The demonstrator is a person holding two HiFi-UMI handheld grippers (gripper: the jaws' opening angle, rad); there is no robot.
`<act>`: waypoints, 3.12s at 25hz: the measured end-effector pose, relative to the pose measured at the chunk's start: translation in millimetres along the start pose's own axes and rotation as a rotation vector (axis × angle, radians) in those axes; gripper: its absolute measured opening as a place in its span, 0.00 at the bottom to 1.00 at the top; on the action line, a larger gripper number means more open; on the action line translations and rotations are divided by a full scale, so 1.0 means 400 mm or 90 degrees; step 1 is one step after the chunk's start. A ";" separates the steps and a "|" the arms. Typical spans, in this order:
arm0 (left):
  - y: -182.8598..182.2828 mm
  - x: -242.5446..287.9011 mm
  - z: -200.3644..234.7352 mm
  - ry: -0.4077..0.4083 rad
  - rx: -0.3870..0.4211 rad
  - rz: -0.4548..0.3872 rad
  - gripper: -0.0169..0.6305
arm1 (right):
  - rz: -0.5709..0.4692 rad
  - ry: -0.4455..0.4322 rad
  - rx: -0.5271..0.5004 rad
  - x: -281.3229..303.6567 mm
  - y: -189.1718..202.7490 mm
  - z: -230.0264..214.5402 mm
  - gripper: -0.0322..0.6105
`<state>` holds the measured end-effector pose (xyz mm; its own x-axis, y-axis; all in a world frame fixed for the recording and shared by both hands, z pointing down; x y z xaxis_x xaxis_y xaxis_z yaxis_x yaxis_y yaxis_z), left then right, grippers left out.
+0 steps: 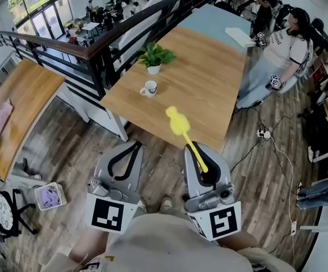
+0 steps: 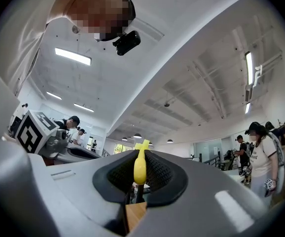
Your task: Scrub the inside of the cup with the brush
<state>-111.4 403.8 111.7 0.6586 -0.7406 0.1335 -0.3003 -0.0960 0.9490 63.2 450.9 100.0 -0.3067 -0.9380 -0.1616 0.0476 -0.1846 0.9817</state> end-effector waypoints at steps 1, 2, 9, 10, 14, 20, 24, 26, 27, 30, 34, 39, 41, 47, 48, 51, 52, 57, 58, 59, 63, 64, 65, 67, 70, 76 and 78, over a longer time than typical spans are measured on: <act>-0.002 0.006 -0.005 -0.001 -0.001 0.000 0.03 | 0.001 -0.003 0.001 0.001 0.001 -0.008 0.10; -0.003 0.012 -0.009 -0.002 -0.003 0.001 0.03 | 0.001 -0.006 0.003 0.001 0.003 -0.015 0.10; 0.003 0.043 -0.051 -0.020 -0.013 0.017 0.03 | 0.006 -0.036 0.017 -0.011 0.034 -0.063 0.10; 0.002 0.048 -0.057 -0.024 -0.013 0.019 0.03 | 0.006 -0.041 0.018 -0.013 0.038 -0.071 0.10; 0.003 0.065 -0.083 -0.029 -0.018 0.028 0.03 | 0.003 -0.055 0.027 -0.015 0.055 -0.099 0.10; 0.007 0.091 -0.121 -0.028 -0.039 0.035 0.03 | -0.001 -0.068 0.031 -0.028 0.069 -0.132 0.10; -0.005 0.108 -0.149 -0.023 -0.042 0.036 0.03 | -0.004 -0.064 0.035 -0.048 0.066 -0.156 0.10; -0.017 0.119 -0.162 -0.020 -0.037 0.033 0.03 | -0.006 -0.062 0.040 -0.059 0.066 -0.172 0.10; -0.023 0.124 -0.170 -0.019 -0.034 0.031 0.03 | -0.005 -0.061 0.041 -0.064 0.068 -0.181 0.10; -0.032 0.133 -0.192 -0.016 -0.026 0.030 0.03 | -0.003 -0.060 0.046 -0.078 0.074 -0.200 0.10; -0.021 0.135 -0.202 -0.012 -0.019 0.036 0.03 | 0.004 -0.069 0.054 -0.076 0.086 -0.202 0.10; -0.008 0.143 -0.190 -0.011 -0.035 0.036 0.03 | 0.006 -0.070 0.051 -0.049 0.100 -0.204 0.10; -0.002 0.151 -0.174 -0.010 -0.040 0.036 0.03 | 0.009 -0.064 0.043 -0.033 0.104 -0.207 0.10; 0.043 0.196 -0.106 0.003 -0.053 0.027 0.03 | 0.036 -0.041 0.026 0.029 0.131 -0.205 0.10; 0.048 0.207 -0.089 0.005 -0.056 0.024 0.03 | 0.040 -0.040 0.021 0.046 0.136 -0.203 0.10; 0.067 0.248 -0.034 0.011 -0.062 0.018 0.03 | 0.047 -0.039 0.009 0.111 0.151 -0.199 0.10; 0.075 0.262 -0.018 0.014 -0.063 0.020 0.03 | 0.049 -0.038 0.008 0.130 0.157 -0.199 0.10; 0.110 0.324 0.056 0.016 -0.065 0.029 0.03 | 0.053 -0.036 0.005 0.222 0.193 -0.204 0.10; 0.120 0.337 0.080 0.015 -0.065 0.032 0.03 | 0.055 -0.039 0.005 0.251 0.203 -0.202 0.10; 0.129 0.352 0.109 0.014 -0.067 0.035 0.03 | 0.057 -0.042 0.005 0.285 0.211 -0.199 0.10; 0.145 0.420 0.250 0.013 -0.068 0.036 0.03 | 0.068 -0.041 -0.003 0.437 0.222 -0.189 0.10; 0.147 0.438 0.282 0.012 -0.069 0.035 0.03 | 0.071 -0.039 -0.003 0.471 0.225 -0.189 0.10; 0.150 0.458 0.311 0.012 -0.071 0.034 0.03 | 0.075 -0.037 -0.001 0.503 0.228 -0.192 0.10; 0.161 0.501 0.361 0.014 -0.077 0.038 0.03 | 0.083 -0.033 0.003 0.562 0.240 -0.203 0.10; 0.181 0.563 0.417 0.030 -0.076 0.046 0.03 | 0.095 -0.020 0.006 0.633 0.258 -0.221 0.10; 0.207 0.655 0.517 0.071 -0.069 0.052 0.03 | 0.118 0.013 0.006 0.759 0.285 -0.238 0.10; 0.218 0.679 0.555 0.082 -0.068 0.055 0.03 | 0.120 0.021 0.003 0.801 0.292 -0.236 0.10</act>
<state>-111.6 46.7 167.3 0.7181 -0.6513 0.2453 -0.2898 0.0407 0.9562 60.1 101.1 153.2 -0.2609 -0.9651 0.0223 0.0971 -0.0032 0.9953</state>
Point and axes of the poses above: the fingertips, and each gripper's own axes: x forward along the fingers, z to its left, y out of its underside, the point moved 8 cm from there along -x, backward along the fingers, and after that the axes turned 4 degrees about z, right-handed, at the moved point
